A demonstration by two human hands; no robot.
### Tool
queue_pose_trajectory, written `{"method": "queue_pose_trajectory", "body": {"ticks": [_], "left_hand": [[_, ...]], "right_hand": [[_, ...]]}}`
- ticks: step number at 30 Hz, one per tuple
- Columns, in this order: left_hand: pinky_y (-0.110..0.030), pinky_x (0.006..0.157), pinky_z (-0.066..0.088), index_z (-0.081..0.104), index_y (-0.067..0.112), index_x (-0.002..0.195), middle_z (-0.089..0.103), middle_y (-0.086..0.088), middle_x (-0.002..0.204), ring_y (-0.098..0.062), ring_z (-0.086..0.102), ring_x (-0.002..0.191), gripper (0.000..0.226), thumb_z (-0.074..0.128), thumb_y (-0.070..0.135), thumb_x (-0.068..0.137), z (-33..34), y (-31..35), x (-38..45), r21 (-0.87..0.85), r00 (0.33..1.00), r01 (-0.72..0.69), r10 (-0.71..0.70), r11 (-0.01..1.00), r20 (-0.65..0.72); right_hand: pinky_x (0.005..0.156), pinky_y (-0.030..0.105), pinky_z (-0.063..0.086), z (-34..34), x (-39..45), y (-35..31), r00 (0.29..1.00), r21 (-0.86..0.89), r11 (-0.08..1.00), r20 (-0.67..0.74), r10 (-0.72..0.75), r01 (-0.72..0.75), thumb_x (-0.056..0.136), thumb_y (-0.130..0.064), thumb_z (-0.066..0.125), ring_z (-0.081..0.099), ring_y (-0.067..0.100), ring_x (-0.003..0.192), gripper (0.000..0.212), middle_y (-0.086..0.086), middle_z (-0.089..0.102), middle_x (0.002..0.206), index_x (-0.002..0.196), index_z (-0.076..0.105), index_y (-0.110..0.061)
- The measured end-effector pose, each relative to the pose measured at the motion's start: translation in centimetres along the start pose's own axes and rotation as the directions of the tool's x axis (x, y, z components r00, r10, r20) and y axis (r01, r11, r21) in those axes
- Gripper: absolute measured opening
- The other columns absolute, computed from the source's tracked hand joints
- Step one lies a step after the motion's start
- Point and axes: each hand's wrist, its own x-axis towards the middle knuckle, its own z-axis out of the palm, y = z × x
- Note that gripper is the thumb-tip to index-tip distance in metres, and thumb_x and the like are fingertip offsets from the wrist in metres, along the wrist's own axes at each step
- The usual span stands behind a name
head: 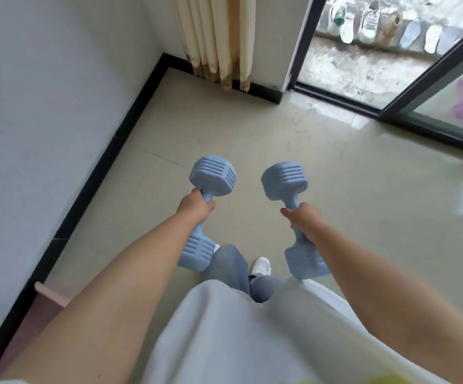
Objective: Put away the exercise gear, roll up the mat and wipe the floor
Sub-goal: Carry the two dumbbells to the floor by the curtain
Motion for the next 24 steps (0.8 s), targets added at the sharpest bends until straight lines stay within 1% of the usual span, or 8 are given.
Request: {"method": "queue_pose_trajectory", "body": {"ticks": [3, 6, 8, 11, 13, 18, 20, 24], "left_hand": [[-0.03, 0.073, 0.035, 0.044, 0.002, 0.126, 0.052, -0.012, 0.101, -0.025, 0.046, 0.087, 0.039, 0.046, 0.026, 0.095, -3.8, 4.3, 5.5, -0.007, 1.0, -0.007, 0.007, 1.0, 0.003], [-0.034, 0.08, 0.041, 0.042, 0.004, 0.128, 0.056, -0.015, 0.118, -0.031, 0.054, 0.102, 0.04, 0.045, 0.027, 0.095, -7.2, 7.8, 11.6, 0.023, 0.999, -0.024, 0.024, 0.999, 0.026], [-0.032, 0.079, 0.04, 0.042, 0.004, 0.128, 0.056, -0.015, 0.123, -0.032, 0.054, 0.107, 0.04, 0.045, 0.027, 0.095, -9.5, 9.7, 15.6, 0.06, 0.998, -0.031, 0.028, 0.998, 0.053], [-0.029, 0.072, 0.035, 0.042, 0.003, 0.127, 0.056, -0.015, 0.113, -0.027, 0.048, 0.089, 0.04, 0.045, 0.027, 0.095, -12.9, 12.3, 20.5, 0.124, 0.995, -0.049, 0.037, 0.991, 0.095], [-0.029, 0.071, 0.035, 0.042, 0.003, 0.125, 0.057, -0.016, 0.116, -0.025, 0.046, 0.085, 0.039, 0.046, 0.027, 0.095, -14.9, 14.1, 23.0, 0.169, 0.992, -0.066, 0.046, 0.983, 0.117], [-0.029, 0.071, 0.036, 0.042, 0.003, 0.123, 0.058, -0.016, 0.117, -0.026, 0.047, 0.085, 0.036, 0.046, 0.026, 0.095, -17.1, 18.3, 30.0, 0.279, 0.988, -0.107, 0.072, 0.954, 0.134], [-0.029, 0.07, 0.037, 0.043, 0.005, 0.121, 0.059, -0.016, 0.115, -0.027, 0.048, 0.084, 0.033, 0.046, 0.025, 0.094, -17.1, 19.4, 32.6, 0.323, 0.99, -0.105, 0.069, 0.94, 0.123], [-0.03, 0.07, 0.037, 0.041, 0.006, 0.122, 0.059, -0.015, 0.117, -0.031, 0.056, 0.097, 0.034, 0.046, 0.025, 0.095, -15.5, 20.8, 38.2, 0.41, 0.99, -0.104, 0.054, 0.906, 0.132]], "right_hand": [[0.067, 0.029, 0.036, -3.8, 5.0, -5.1, 1.0, -0.05, 0.999, -0.001, -0.015, 0.015, 0.093, -0.029, 0.047, 0.048, 0.025, 0.076, 0.03, 0.011, 0.054, 0.084, 0.07, 0.044, -0.009], [0.058, 0.029, 0.034, -6.7, 10.3, -10.0, 0.999, -0.085, 0.996, -0.029, -0.015, 0.013, 0.092, -0.029, 0.048, 0.047, 0.025, 0.072, 0.035, 0.009, 0.052, 0.081, 0.063, 0.039, -0.012], [0.056, 0.028, 0.033, -8.5, 13.7, -13.1, 0.999, -0.101, 0.995, -0.046, 0.01, -0.015, 0.091, -0.027, 0.049, 0.046, 0.024, 0.069, 0.034, 0.008, 0.051, 0.078, 0.063, 0.039, -0.011], [0.05, 0.026, 0.028, -11.2, 18.1, -17.4, 0.997, -0.123, 0.991, -0.066, 0.046, -0.054, 0.09, -0.025, 0.05, 0.04, 0.019, 0.057, 0.033, 0.004, 0.044, 0.065, 0.063, 0.037, -0.011], [0.049, 0.026, 0.026, -12.9, 20.5, -19.6, 0.996, -0.134, 0.988, -0.06, 0.068, -0.076, 0.09, -0.023, 0.05, 0.034, 0.015, 0.052, 0.034, 0.001, 0.038, 0.06, 0.062, 0.034, -0.012], [0.048, 0.026, 0.024, -15.8, 27.2, -22.8, 0.995, -0.182, 0.979, -0.062, 0.077, -0.088, 0.089, -0.022, 0.052, 0.032, 0.014, 0.05, 0.035, 0.001, 0.036, 0.058, 0.061, 0.033, -0.012], [0.047, 0.026, 0.025, -16.6, 30.3, -23.5, 0.997, -0.215, 0.974, -0.034, 0.068, -0.073, 0.088, -0.02, 0.053, 0.034, 0.015, 0.052, 0.034, 0.0, 0.037, 0.059, 0.061, 0.033, -0.013], [0.046, 0.024, 0.028, -16.9, 37.0, -23.5, 0.998, -0.314, 0.947, 0.004, 0.068, -0.064, 0.084, -0.015, 0.056, 0.04, 0.017, 0.055, 0.032, 0.0, 0.041, 0.06, 0.062, 0.034, -0.014]]}}
